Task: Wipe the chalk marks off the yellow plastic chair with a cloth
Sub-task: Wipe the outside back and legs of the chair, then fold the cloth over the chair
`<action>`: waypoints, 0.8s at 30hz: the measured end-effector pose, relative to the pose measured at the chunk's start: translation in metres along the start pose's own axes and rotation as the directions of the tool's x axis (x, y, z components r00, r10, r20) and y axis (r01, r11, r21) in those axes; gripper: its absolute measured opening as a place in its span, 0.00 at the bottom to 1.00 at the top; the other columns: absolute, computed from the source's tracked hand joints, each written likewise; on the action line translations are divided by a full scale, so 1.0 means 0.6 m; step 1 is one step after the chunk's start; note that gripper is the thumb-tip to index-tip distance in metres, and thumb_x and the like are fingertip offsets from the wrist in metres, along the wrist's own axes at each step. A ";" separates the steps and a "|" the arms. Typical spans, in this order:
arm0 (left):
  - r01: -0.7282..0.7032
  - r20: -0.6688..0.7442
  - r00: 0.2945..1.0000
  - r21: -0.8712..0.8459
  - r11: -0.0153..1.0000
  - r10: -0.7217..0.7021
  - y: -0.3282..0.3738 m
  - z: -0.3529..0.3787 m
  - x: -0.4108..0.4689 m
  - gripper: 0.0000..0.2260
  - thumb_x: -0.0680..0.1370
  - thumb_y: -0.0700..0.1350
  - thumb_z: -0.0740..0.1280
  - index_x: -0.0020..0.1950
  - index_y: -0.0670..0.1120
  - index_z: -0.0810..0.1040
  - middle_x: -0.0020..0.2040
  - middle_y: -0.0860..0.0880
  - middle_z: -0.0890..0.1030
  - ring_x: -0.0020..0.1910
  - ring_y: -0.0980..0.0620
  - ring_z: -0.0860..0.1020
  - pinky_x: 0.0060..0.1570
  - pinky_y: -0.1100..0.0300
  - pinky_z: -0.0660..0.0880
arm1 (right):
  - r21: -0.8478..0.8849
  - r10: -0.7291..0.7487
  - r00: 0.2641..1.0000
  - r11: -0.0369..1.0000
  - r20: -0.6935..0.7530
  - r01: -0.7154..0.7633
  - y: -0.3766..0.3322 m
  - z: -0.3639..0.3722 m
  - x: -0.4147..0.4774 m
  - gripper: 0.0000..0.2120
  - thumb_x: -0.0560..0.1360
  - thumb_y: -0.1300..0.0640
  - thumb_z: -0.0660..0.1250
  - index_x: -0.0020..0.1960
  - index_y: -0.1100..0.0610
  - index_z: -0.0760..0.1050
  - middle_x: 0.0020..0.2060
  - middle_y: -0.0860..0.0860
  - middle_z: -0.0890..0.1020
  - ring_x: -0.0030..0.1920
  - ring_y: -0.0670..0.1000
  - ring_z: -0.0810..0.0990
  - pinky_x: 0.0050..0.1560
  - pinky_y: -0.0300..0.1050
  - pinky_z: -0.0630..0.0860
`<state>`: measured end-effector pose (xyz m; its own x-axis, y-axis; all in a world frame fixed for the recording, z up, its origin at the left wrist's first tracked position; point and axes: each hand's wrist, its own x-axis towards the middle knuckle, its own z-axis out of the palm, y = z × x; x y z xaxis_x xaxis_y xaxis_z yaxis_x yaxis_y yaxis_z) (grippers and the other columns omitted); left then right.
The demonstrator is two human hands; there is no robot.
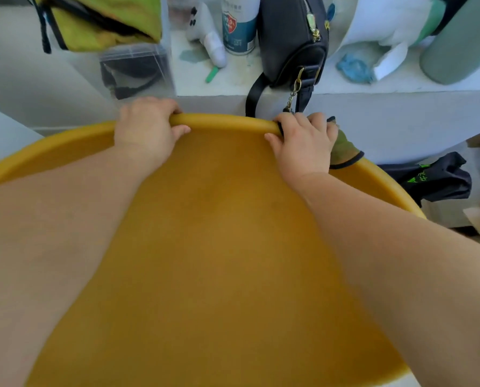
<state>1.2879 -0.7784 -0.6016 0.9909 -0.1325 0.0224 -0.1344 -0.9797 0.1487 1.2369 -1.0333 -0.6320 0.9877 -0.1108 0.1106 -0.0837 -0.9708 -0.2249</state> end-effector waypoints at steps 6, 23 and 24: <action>0.095 0.121 0.988 0.039 0.995 -0.099 0.027 0.011 -0.060 0.31 0.78 0.57 0.65 0.78 0.49 0.61 0.77 0.44 0.63 0.76 0.42 0.60 0.74 0.42 0.57 | 0.133 -0.036 0.997 0.990 -0.065 0.044 0.014 -0.015 -0.021 0.22 0.78 0.69 0.60 0.66 0.54 0.80 0.58 0.53 0.83 0.55 0.62 0.72 0.54 0.53 0.63; 0.461 0.620 0.784 -0.601 0.653 0.017 0.209 -0.295 -0.460 0.25 0.75 0.50 0.72 0.71 0.55 0.70 0.66 0.55 0.73 0.67 0.57 0.70 0.63 0.58 0.68 | 0.763 -0.143 0.822 0.485 0.551 -0.427 -0.085 -0.423 -0.376 0.14 0.83 0.66 0.62 0.59 0.51 0.82 0.55 0.44 0.84 0.56 0.38 0.80 0.57 0.31 0.75; 0.513 0.651 0.759 -0.613 0.601 0.015 0.218 -0.317 -0.475 0.21 0.75 0.48 0.72 0.68 0.54 0.73 0.64 0.55 0.76 0.65 0.59 0.72 0.61 0.62 0.68 | 0.775 -0.161 0.820 0.467 0.549 -0.426 -0.081 -0.449 -0.389 0.15 0.83 0.65 0.62 0.58 0.49 0.82 0.55 0.43 0.84 0.57 0.38 0.80 0.57 0.31 0.74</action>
<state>0.9872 -0.8403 -0.4003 0.7515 -0.2135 -0.6242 0.4266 -0.5645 0.7067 0.9746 -1.0177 -0.3859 0.8964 0.1825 -0.4040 -0.3575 -0.2411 -0.9022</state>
